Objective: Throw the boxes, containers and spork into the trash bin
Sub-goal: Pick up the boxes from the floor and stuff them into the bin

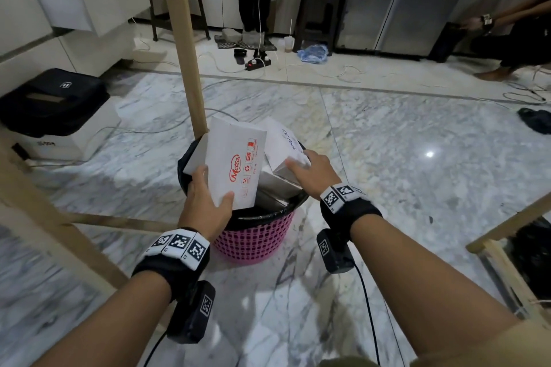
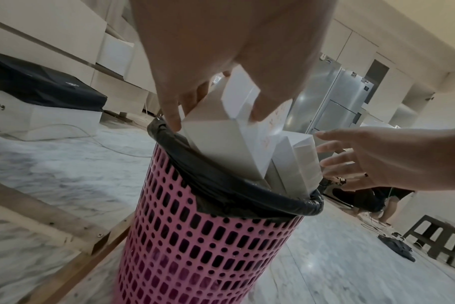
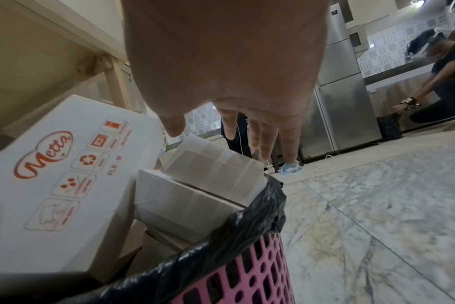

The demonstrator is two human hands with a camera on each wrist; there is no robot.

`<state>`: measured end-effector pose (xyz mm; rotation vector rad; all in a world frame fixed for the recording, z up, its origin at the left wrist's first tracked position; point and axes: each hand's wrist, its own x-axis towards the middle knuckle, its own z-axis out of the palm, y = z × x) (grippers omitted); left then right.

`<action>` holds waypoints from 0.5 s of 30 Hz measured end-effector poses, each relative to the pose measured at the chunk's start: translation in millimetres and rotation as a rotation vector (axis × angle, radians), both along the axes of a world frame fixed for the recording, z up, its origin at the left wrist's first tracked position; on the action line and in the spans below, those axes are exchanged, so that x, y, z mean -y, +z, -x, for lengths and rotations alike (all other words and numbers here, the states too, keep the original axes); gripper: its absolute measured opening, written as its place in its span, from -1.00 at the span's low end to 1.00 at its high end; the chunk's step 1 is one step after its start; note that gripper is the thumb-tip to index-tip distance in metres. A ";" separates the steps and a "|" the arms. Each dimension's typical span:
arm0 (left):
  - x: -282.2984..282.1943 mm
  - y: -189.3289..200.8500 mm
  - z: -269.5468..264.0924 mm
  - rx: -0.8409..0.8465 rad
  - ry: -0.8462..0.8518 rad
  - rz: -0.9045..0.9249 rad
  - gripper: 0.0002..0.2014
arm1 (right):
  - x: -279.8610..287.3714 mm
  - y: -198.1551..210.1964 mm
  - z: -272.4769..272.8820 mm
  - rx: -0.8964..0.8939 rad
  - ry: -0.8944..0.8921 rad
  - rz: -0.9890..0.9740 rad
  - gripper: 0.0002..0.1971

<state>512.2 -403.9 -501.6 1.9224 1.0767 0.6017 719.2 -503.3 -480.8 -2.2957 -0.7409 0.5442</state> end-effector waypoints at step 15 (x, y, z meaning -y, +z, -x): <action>46.5 50.7 29.8 -0.090 -0.056 -0.099 -0.48 | 71.1 42.5 55.1 0.228 0.118 0.051 -0.33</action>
